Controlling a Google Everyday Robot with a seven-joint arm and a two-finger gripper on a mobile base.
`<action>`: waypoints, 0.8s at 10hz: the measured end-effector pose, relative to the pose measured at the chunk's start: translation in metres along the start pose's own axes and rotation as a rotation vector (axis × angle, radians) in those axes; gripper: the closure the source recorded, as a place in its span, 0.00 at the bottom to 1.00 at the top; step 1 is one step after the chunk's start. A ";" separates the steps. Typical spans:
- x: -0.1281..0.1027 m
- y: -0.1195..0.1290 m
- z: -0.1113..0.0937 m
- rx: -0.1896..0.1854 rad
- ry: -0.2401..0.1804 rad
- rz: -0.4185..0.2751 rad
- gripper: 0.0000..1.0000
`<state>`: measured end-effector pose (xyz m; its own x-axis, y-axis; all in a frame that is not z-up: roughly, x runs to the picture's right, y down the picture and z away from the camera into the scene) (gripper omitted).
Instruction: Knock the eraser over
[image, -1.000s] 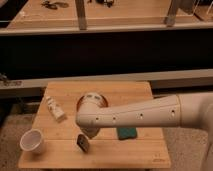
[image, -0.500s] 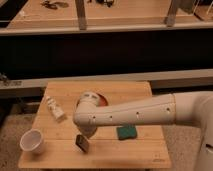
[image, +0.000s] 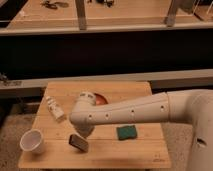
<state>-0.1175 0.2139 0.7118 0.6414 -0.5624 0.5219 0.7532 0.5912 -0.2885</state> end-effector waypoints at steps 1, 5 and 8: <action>-0.001 -0.004 0.001 0.001 -0.004 0.000 0.98; -0.008 -0.021 0.001 -0.003 -0.023 -0.004 0.93; -0.007 -0.025 -0.004 0.003 -0.032 0.006 0.93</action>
<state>-0.1398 0.2007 0.7122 0.6411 -0.5399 0.5454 0.7487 0.5963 -0.2898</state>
